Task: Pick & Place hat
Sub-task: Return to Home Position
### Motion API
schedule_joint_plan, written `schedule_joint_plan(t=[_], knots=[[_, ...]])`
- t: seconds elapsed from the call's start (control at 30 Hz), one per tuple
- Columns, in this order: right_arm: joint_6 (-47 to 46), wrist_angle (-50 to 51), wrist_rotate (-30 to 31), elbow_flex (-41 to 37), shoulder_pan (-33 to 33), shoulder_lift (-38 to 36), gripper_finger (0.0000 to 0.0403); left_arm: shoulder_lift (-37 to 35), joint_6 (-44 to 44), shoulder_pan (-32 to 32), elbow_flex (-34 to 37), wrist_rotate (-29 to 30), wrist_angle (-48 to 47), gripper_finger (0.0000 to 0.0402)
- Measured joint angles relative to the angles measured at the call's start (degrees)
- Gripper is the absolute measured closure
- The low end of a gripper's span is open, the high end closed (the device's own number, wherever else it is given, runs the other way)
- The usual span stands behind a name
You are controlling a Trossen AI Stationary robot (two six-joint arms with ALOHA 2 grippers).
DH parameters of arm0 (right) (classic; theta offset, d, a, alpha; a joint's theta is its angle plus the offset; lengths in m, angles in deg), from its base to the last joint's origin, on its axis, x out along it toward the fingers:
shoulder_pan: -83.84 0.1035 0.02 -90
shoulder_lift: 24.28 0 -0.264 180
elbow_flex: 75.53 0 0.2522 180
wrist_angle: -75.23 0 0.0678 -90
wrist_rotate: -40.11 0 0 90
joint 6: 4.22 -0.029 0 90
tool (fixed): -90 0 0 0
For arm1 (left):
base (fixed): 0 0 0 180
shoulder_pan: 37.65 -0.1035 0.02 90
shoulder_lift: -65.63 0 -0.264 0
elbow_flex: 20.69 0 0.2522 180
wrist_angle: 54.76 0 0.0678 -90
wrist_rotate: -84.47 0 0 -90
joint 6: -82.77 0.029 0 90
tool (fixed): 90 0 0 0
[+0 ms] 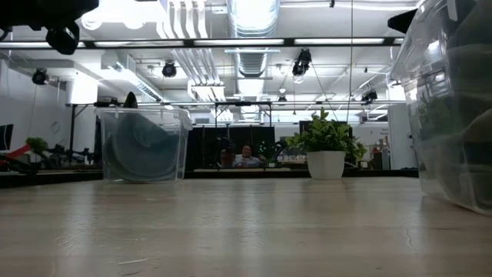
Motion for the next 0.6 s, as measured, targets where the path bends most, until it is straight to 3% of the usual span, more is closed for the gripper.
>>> schedule_joint_plan(t=[0.17,0.6], knots=[[-0.67,-0.05,-3.18,-2.48,-0.04,-3.39,0.0394,0.00,0.02,0.00,0.01,0.03,0.12,0.0401],[-1.29,-0.13,-2.95,-9.46,-1.55,-10.89,0.0394,0.00,0.07,0.00,0.01,0.06,0.12,0.0401]])
